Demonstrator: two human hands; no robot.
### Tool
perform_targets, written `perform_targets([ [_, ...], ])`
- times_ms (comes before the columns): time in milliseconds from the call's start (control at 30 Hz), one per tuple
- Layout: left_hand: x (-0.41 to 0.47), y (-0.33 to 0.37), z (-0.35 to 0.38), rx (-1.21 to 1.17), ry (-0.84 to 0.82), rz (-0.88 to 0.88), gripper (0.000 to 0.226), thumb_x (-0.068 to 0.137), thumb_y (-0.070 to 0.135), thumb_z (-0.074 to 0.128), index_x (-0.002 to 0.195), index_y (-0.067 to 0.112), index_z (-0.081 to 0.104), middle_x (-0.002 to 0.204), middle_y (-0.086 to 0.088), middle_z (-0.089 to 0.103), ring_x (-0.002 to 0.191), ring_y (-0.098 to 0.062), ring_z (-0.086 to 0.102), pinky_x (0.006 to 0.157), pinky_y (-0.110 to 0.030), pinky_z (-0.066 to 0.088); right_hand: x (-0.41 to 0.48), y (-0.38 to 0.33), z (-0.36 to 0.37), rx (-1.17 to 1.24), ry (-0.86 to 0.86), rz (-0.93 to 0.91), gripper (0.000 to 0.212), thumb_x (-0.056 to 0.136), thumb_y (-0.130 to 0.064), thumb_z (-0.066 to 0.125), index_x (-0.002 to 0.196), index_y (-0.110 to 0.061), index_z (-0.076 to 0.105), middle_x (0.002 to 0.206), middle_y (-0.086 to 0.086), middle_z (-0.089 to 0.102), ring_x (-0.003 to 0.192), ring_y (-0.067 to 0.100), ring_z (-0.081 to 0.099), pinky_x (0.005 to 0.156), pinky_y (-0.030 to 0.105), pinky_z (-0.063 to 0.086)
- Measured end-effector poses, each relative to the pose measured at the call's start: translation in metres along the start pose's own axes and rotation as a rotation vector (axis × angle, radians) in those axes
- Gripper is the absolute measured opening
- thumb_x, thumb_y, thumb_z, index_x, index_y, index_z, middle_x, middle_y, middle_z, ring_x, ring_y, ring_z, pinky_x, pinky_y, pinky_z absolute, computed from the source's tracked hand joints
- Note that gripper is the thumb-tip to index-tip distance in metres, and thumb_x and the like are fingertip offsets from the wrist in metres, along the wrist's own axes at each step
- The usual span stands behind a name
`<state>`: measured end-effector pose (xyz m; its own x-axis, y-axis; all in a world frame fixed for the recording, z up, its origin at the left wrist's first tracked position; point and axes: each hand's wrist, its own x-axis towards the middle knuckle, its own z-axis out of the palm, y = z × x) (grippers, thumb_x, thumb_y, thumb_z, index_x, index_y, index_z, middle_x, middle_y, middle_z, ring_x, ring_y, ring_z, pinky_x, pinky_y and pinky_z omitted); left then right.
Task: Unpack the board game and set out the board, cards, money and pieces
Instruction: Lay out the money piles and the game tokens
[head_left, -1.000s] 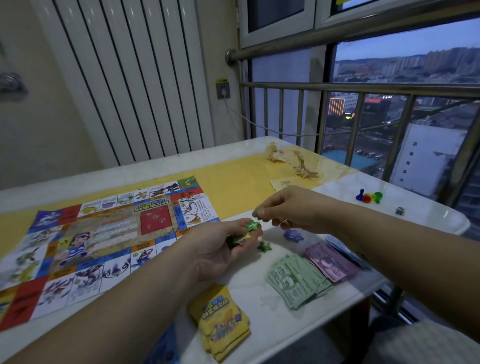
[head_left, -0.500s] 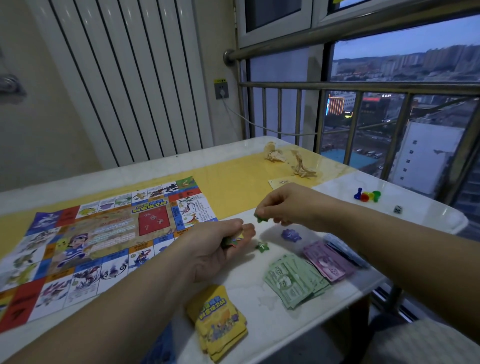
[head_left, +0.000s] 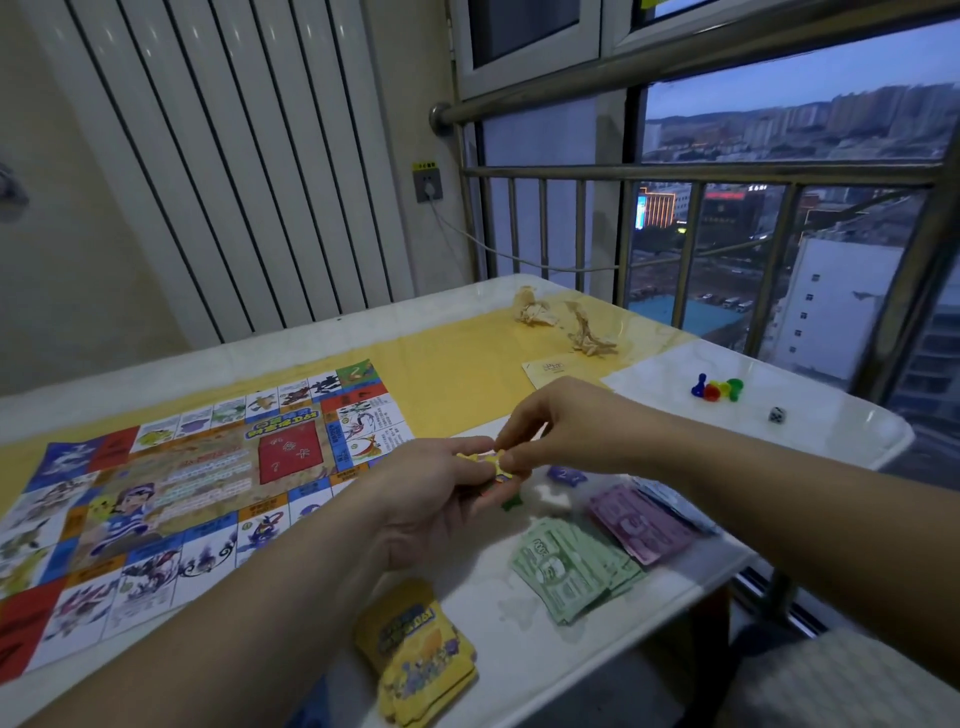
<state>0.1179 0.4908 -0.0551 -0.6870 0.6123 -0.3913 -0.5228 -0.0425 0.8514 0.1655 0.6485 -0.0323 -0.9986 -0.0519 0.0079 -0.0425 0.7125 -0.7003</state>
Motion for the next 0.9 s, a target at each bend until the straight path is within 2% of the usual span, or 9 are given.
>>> perform_targets([
  [67, 0.003, -0.001, 0.007, 0.06, -0.017, 0.025, 0.041, 0.092, -0.012, 0.045, 0.132, -0.005, 0.047, 0.101, -0.029, 0.066, 0.076, -0.025, 0.071, 0.061, -0.023, 0.059, -0.003, 0.004, -0.008, 0.006, 0.028, 0.017, 0.005, 0.081, -0.024, 0.074, 0.077, -0.025, 0.071, 0.08, 0.002, 0.072, 0.072, 0.015, 0.062, 0.066, 0.029, 0.047],
  [167, 0.009, 0.001, 0.018, 0.156, -0.022, 0.068, 0.035, 0.092, -0.008, 0.048, 0.127, -0.001, 0.053, 0.096, -0.029, 0.065, 0.084, -0.029, 0.062, 0.058, -0.021, 0.057, -0.008, 0.01, -0.018, 0.034, 0.035, 0.08, 0.005, 0.082, -0.025, 0.072, 0.081, -0.02, 0.073, 0.073, 0.0, 0.066, 0.05, -0.001, 0.048, 0.048, 0.013, 0.037],
  [267, 0.016, 0.002, 0.03, 0.187, 0.006, 0.12, 0.02, 0.093, -0.005, 0.049, 0.108, 0.001, 0.063, 0.089, -0.022, 0.067, 0.07, -0.016, 0.068, 0.056, -0.018, 0.055, -0.008, 0.019, -0.025, 0.092, 0.082, 0.123, 0.006, 0.081, -0.025, 0.073, 0.081, -0.02, 0.074, 0.081, 0.005, 0.068, 0.066, 0.006, 0.052, 0.057, 0.019, 0.041],
  [333, 0.022, 0.001, 0.036, 0.173, 0.034, 0.141, 0.016, 0.092, -0.003, 0.052, 0.103, -0.001, 0.063, 0.086, -0.018, 0.067, 0.065, -0.011, 0.068, 0.053, -0.016, 0.054, -0.006, 0.024, -0.029, 0.136, 0.107, 0.143, 0.006, 0.081, -0.024, 0.073, 0.076, -0.021, 0.072, 0.075, -0.001, 0.065, 0.068, 0.007, 0.052, 0.059, 0.02, 0.042],
  [500, 0.032, 0.002, 0.045, 0.006, 0.088, 0.093, 0.009, 0.092, 0.0, 0.054, 0.091, -0.003, 0.062, 0.086, -0.016, 0.066, 0.074, -0.018, 0.064, 0.057, -0.02, 0.056, -0.006, 0.041, -0.053, 0.092, 0.156, 0.196, 0.007, 0.084, -0.018, 0.07, 0.077, -0.02, 0.069, 0.075, -0.005, 0.066, 0.068, 0.007, 0.054, 0.06, 0.02, 0.042],
  [633, 0.033, 0.003, 0.046, -0.142, 0.04, -0.073, 0.016, 0.093, -0.001, 0.048, 0.102, -0.01, 0.058, 0.106, -0.025, 0.063, 0.089, -0.03, 0.064, 0.064, -0.034, 0.056, -0.012, 0.059, -0.056, -0.077, 0.099, 0.279, 0.002, 0.083, -0.021, 0.071, 0.082, -0.022, 0.071, 0.08, -0.008, 0.068, 0.071, 0.008, 0.056, 0.058, 0.016, 0.039],
  [733, 0.031, 0.0, 0.049, -0.2, -0.007, -0.129, 0.02, 0.094, -0.007, 0.039, 0.101, -0.011, 0.056, 0.122, -0.029, 0.054, 0.102, -0.036, 0.058, 0.065, -0.039, 0.054, -0.012, 0.067, -0.047, -0.138, 0.198, 0.252, 0.017, 0.084, -0.028, 0.07, 0.098, -0.019, 0.073, 0.094, -0.008, 0.068, 0.082, 0.004, 0.057, 0.062, 0.008, 0.037],
  [800, 0.03, -0.002, 0.05, -0.215, -0.029, -0.139, 0.02, 0.094, -0.009, 0.037, 0.102, -0.011, 0.056, 0.128, -0.031, 0.05, 0.104, -0.038, 0.056, 0.065, -0.04, 0.054, -0.014, 0.063, -0.045, -0.066, 0.267, 0.2, 0.023, 0.086, -0.031, 0.066, 0.104, -0.018, 0.072, 0.098, -0.009, 0.066, 0.083, 0.001, 0.056, 0.064, 0.007, 0.037],
  [900, 0.032, -0.002, 0.05, -0.16, -0.081, -0.122, 0.03, 0.094, -0.012, 0.032, 0.115, -0.012, 0.054, 0.13, -0.034, 0.047, 0.096, -0.034, 0.06, 0.065, -0.035, 0.056, -0.016, 0.052, -0.041, 0.08, 0.149, 0.174, 0.022, 0.085, -0.034, 0.066, 0.101, -0.02, 0.074, 0.096, -0.011, 0.068, 0.088, 0.002, 0.059, 0.077, 0.018, 0.046],
])
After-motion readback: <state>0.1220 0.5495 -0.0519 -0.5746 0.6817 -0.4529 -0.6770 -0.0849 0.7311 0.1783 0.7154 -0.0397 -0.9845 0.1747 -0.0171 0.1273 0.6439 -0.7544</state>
